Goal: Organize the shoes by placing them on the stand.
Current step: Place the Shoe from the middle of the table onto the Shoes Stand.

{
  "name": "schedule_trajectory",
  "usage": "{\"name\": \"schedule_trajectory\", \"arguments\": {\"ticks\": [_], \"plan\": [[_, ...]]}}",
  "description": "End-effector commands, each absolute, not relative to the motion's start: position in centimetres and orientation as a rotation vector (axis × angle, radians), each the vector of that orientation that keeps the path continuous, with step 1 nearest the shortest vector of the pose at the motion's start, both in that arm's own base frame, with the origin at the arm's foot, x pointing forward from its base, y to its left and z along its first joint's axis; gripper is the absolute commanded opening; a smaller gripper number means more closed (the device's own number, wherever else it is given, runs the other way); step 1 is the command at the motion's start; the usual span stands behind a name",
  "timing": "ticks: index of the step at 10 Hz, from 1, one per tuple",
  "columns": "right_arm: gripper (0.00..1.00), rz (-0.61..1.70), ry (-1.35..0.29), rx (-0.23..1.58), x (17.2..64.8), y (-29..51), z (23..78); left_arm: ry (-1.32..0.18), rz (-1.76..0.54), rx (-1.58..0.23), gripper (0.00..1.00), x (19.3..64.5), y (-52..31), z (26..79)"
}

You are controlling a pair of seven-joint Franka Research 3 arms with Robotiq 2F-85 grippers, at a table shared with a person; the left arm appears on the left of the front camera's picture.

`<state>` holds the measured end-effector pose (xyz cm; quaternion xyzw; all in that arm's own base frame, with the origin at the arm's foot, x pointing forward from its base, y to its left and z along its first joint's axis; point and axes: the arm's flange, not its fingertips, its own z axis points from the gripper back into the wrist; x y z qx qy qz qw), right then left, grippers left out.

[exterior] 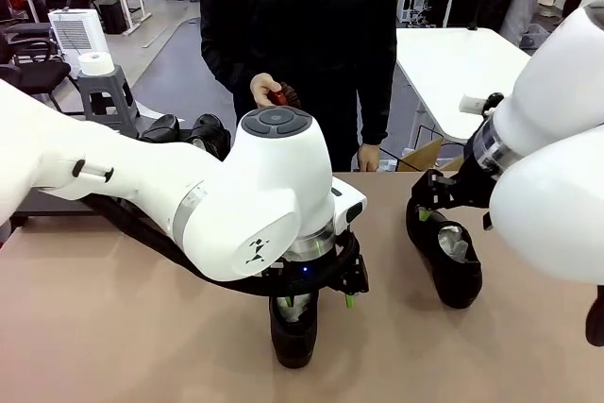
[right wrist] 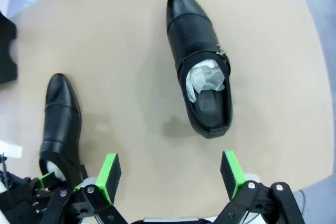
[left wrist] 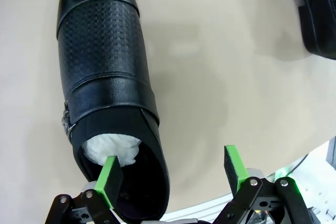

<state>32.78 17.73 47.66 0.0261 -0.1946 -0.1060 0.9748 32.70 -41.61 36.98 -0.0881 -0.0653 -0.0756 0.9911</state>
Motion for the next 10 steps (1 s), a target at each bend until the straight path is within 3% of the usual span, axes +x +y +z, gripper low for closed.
{"name": "schedule_trajectory", "arguments": {"ticks": [1, 2, 3, 8, 10], "plan": [[1.00, -0.182, -0.392, 0.062, 32.9, 18.6, 47.1, -0.209, -0.124, -0.148, 1.00, 33.1, -42.7, 36.0], [1.00, -0.182, -0.392, 0.062, 32.9, 18.6, 47.1, -0.238, -0.100, -0.128, 1.00, 33.3, -42.9, 35.8], [1.00, -0.182, -0.392, 0.062, 32.9, 18.6, 47.1, -0.221, -0.097, -0.115, 0.91, 33.5, -43.1, 35.3], [1.00, -0.182, -0.392, 0.062, 32.9, 18.6, 47.1, -0.202, -0.107, -0.059, 0.00, 33.4, -43.6, 34.5], [1.00, -0.182, -0.392, 0.062, 32.9, 18.6, 47.1, -0.203, -0.104, -0.045, 0.00, 33.4, -43.5, 34.6]]}}
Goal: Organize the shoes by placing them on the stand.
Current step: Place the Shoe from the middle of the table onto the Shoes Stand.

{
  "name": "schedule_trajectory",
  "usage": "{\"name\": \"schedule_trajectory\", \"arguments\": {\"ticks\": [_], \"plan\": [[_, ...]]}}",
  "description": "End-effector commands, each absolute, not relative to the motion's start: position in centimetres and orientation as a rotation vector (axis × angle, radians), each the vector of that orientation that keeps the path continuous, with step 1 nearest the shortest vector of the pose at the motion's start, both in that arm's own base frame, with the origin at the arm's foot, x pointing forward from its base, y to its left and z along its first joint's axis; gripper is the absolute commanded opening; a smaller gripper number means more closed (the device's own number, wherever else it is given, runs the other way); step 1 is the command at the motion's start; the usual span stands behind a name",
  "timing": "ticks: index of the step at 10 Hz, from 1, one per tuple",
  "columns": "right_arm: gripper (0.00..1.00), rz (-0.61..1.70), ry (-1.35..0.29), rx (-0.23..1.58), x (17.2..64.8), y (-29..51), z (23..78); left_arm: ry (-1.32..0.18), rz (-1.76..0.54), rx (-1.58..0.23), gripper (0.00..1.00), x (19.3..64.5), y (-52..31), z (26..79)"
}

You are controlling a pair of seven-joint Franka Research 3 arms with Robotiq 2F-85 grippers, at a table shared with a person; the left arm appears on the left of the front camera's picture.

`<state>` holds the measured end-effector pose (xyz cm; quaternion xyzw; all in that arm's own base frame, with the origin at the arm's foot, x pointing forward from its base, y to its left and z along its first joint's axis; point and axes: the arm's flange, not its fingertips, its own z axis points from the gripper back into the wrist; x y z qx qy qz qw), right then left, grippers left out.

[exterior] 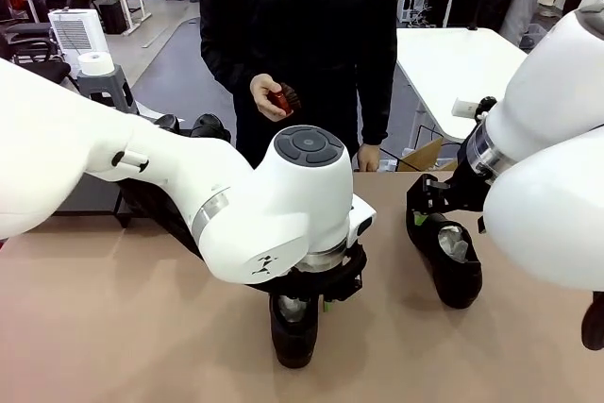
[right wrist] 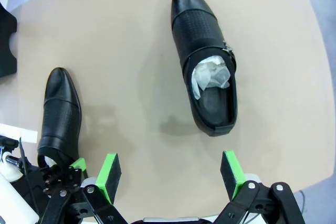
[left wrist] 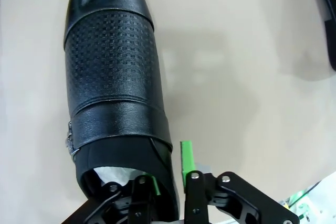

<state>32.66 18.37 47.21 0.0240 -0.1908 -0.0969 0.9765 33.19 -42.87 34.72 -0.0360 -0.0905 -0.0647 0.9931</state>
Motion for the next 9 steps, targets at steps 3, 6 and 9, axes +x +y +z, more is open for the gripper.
{"name": "schedule_trajectory", "arguments": {"ticks": [3, 6, 9], "plan": [[1.00, -0.182, -0.392, 0.062, 32.9, 18.6, 47.1, -0.178, -0.097, -0.007, 0.00, 33.5, -43.2, 34.5], [1.00, -0.182, -0.392, 0.062, 32.9, 18.6, 47.1, -0.011, -0.147, -0.009, 0.00, 33.4, -41.7, 38.4], [1.00, -0.182, -0.392, 0.062, 32.9, 18.6, 47.1, -0.125, -0.184, -0.096, 0.00, 32.9, -34.3, 49.4]]}}
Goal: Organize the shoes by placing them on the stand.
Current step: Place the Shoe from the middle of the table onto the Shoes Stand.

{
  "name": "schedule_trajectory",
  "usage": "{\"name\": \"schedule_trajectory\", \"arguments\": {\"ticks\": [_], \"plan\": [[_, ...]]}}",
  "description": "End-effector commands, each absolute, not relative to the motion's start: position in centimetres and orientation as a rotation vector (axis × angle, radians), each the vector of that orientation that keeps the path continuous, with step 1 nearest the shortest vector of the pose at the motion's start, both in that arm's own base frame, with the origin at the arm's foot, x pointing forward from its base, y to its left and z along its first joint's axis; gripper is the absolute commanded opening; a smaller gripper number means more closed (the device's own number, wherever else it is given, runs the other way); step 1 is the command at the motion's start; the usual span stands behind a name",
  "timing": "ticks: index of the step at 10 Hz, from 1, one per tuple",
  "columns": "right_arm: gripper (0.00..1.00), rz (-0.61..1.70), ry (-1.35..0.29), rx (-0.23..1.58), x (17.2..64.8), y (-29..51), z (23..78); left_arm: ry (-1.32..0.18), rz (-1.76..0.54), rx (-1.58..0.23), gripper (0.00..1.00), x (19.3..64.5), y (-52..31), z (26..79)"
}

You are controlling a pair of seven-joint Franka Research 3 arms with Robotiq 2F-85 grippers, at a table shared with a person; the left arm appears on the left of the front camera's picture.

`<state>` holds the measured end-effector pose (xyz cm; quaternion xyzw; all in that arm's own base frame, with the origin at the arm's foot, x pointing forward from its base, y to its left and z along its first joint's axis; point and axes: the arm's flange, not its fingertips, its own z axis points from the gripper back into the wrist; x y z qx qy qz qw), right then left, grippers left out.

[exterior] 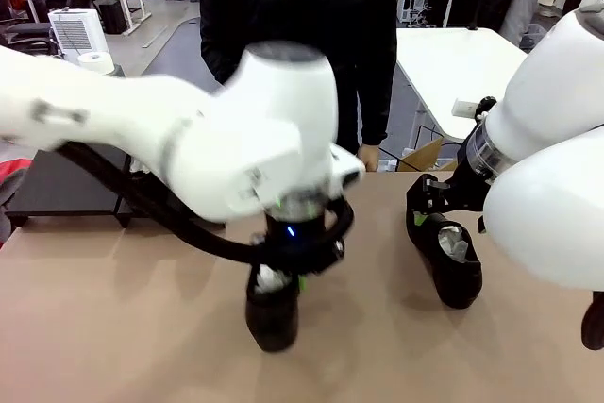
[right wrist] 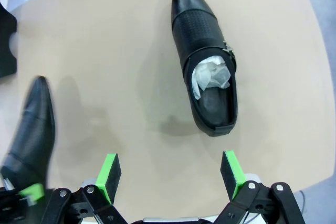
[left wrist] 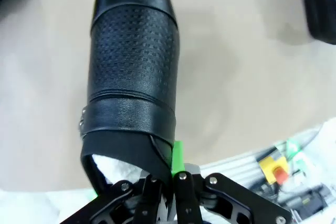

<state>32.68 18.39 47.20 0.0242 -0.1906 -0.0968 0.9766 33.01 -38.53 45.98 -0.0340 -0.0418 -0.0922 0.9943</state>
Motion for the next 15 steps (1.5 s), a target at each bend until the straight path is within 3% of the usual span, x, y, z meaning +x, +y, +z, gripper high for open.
{"name": "schedule_trajectory", "arguments": {"ticks": [1, 3, 4, 7, 10, 11, 12, 15], "plan": [[1.00, -0.182, -0.392, 0.062, 32.9, 18.6, 47.1, -0.172, -0.196, -0.119, 0.00, 33.1, -31.3, 51.9], [1.00, -0.182, -0.392, 0.062, 32.9, 18.6, 47.1, -0.155, -0.347, -0.171, 0.00, 32.4, -26.1, 56.6], [1.00, -0.182, -0.392, 0.062, 32.9, 18.6, 47.1, -0.153, -0.232, -0.116, 0.00, 33.3, -31.9, 53.8], [1.00, -0.182, -0.392, 0.062, 32.9, 18.6, 47.1, -0.159, -0.275, -0.122, 0.00, 32.8, -28.8, 55.9], [1.00, -0.182, -0.392, 0.062, 32.9, 18.6, 47.1, -0.440, -0.194, -0.068, 0.00, 36.1, -18.0, 58.7], [1.00, -0.182, -0.392, 0.062, 32.9, 18.6, 47.1, -0.481, -0.193, -0.067, 0.00, 37.1, -15.1, 59.2], [1.00, -0.182, -0.392, 0.062, 32.9, 18.6, 47.1, -0.538, -0.155, 0.084, 0.00, 38.0, -13.5, 58.9], [1.00, -0.182, -0.392, 0.062, 32.9, 18.6, 47.1, -0.562, -0.182, 0.119, 0.00, 41.9, -8.3, 57.9]]}}
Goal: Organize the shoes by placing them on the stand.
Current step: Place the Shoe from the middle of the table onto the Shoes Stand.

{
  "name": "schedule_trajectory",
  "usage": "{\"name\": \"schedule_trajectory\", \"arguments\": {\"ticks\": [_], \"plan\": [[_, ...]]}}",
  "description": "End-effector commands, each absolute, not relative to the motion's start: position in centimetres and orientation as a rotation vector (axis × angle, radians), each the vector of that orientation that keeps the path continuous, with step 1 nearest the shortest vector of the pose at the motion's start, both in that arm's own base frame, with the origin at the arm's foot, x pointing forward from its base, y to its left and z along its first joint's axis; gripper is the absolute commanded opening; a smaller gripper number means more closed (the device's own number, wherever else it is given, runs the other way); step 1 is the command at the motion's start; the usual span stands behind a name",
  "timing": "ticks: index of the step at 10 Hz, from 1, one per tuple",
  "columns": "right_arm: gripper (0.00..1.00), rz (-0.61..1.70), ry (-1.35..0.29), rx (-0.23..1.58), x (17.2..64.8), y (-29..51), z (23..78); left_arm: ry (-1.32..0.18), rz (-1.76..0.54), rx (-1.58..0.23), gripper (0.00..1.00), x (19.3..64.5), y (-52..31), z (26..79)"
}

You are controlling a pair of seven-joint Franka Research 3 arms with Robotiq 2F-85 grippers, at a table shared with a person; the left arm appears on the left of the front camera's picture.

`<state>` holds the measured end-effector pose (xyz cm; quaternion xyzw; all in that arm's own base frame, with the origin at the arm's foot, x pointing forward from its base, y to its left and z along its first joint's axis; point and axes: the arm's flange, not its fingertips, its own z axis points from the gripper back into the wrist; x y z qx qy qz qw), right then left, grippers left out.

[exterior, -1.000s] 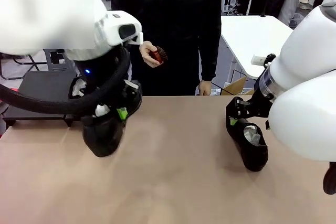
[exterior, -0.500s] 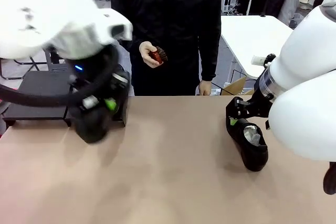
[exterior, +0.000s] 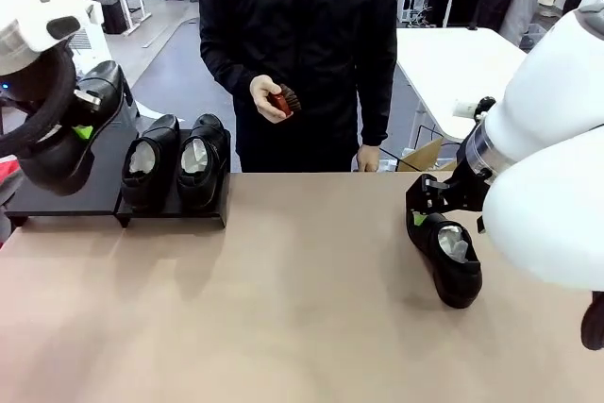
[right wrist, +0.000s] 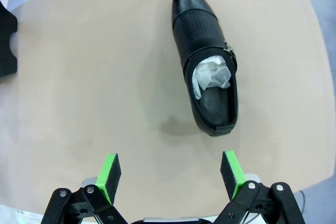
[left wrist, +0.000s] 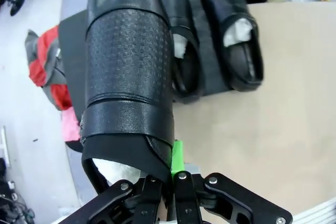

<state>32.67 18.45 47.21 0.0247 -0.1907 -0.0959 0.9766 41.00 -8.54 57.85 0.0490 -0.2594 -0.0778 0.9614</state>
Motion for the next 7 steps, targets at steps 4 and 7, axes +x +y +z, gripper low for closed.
{"name": "schedule_trajectory", "arguments": {"ticks": [4, 7], "plan": [[1.00, -0.182, -0.392, 0.062, 32.9, 18.6, 47.1, -0.526, -0.158, 0.099, 0.00, 41.0, -8.5, 57.9], [1.00, -0.182, -0.392, 0.062, 32.9, 18.6, 47.1, -0.527, -0.041, 0.101, 0.00, 44.0, -7.1, 57.3]]}}
